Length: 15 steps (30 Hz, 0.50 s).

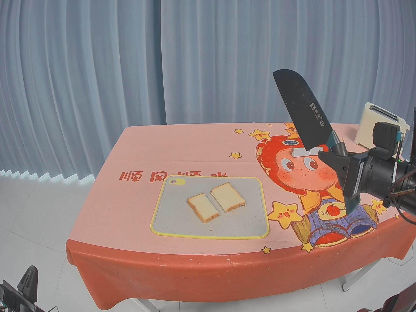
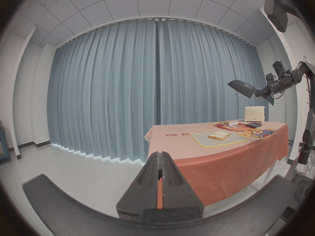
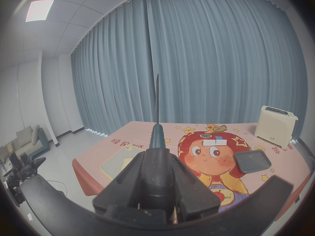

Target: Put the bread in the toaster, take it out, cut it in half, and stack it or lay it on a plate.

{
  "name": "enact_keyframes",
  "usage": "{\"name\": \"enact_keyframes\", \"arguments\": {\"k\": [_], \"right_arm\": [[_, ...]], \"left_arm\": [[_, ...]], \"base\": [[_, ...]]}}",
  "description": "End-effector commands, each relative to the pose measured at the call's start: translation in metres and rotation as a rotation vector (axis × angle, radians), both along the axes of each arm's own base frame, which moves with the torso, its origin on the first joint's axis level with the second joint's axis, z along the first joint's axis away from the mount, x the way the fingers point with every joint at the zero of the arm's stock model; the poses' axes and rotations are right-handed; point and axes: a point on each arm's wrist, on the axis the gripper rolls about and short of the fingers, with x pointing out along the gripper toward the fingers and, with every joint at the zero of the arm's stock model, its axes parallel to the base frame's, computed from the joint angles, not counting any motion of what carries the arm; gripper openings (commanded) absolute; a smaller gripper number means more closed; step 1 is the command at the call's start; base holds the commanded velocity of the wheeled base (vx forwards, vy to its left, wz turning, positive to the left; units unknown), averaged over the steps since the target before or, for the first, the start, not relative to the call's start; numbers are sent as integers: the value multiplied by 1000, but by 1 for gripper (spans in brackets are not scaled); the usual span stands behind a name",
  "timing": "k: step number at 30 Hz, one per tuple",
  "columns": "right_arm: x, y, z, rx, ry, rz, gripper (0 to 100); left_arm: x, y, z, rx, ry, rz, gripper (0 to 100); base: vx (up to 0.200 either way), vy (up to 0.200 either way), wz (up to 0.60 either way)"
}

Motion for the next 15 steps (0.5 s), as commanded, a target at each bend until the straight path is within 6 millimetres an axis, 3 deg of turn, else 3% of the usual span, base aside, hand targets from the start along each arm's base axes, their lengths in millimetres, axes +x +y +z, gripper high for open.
{"name": "enact_keyframes", "arguments": {"k": [1,15], "right_arm": [[2,1,-6,-16,20,-2,0],[5,2,-10,-25,32,-9,0]], "left_arm": [[0,0,-5,0,5,-1,0],[0,0,-5,0,5,-1,0]], "base": [[0,0,0],[0,0,0]]}}
